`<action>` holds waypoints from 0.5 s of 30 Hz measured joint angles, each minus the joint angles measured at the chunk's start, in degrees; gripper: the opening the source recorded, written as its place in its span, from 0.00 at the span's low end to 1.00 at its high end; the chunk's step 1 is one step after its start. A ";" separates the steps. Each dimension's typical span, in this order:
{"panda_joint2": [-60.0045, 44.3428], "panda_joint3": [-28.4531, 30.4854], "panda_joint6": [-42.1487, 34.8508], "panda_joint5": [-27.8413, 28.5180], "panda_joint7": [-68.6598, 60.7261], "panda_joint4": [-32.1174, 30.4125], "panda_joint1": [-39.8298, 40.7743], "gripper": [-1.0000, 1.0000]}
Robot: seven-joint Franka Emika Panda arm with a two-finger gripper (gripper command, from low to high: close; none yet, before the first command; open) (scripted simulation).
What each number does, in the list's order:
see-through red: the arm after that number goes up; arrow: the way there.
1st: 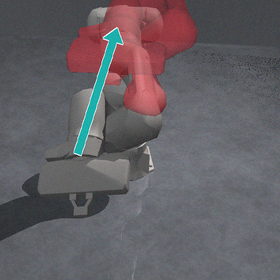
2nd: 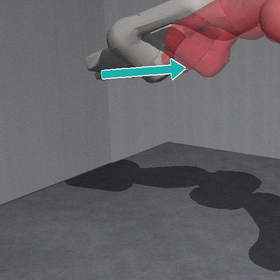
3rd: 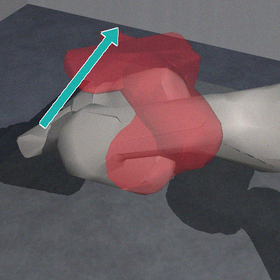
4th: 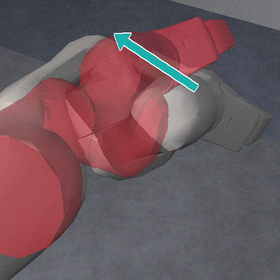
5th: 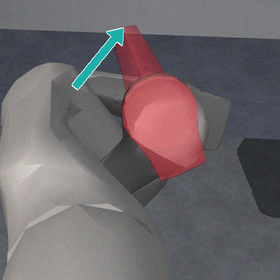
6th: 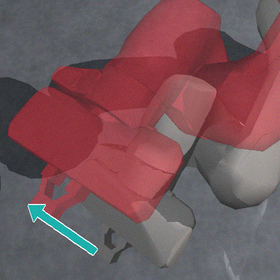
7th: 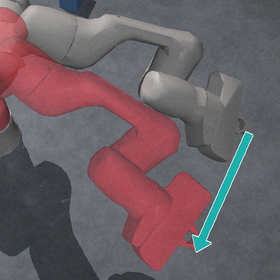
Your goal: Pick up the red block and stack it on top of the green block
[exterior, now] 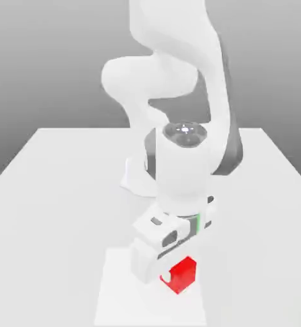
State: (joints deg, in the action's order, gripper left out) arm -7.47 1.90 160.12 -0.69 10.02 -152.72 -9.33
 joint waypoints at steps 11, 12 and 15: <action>-6.80 -8.88 -12.93 3.99 -6.83 19.57 -8.24 0.00; -7.83 -9.77 -14.03 4.49 -7.49 21.65 -9.20 0.00; -10.96 -12.30 -17.36 6.02 -9.50 27.89 -12.31 0.00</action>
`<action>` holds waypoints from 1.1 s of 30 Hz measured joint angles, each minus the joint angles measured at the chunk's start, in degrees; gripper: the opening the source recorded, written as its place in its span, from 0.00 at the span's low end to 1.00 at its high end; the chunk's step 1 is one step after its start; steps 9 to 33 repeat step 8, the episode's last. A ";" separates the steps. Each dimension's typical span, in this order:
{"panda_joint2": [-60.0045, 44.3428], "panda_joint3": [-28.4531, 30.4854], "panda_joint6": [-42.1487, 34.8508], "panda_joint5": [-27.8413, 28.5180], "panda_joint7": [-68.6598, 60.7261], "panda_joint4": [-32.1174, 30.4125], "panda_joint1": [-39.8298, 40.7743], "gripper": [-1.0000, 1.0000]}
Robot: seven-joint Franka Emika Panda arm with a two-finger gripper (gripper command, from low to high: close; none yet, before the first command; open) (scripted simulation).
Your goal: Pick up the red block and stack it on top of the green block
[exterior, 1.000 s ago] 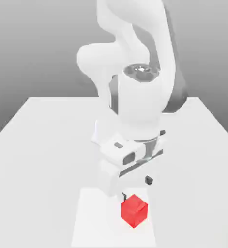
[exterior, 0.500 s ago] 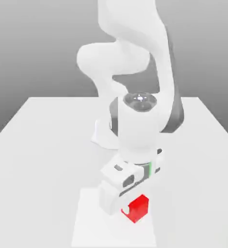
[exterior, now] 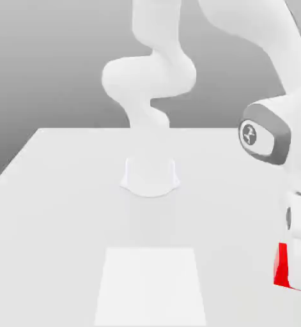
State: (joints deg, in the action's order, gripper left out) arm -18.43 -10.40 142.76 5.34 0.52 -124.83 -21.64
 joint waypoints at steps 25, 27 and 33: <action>-8.47 0.71 5.33 2.85 0.71 2.95 -2.61 1.00; -8.47 0.71 5.33 2.85 0.71 2.95 -2.61 1.00; -8.47 0.71 5.33 2.85 0.71 2.95 -2.61 1.00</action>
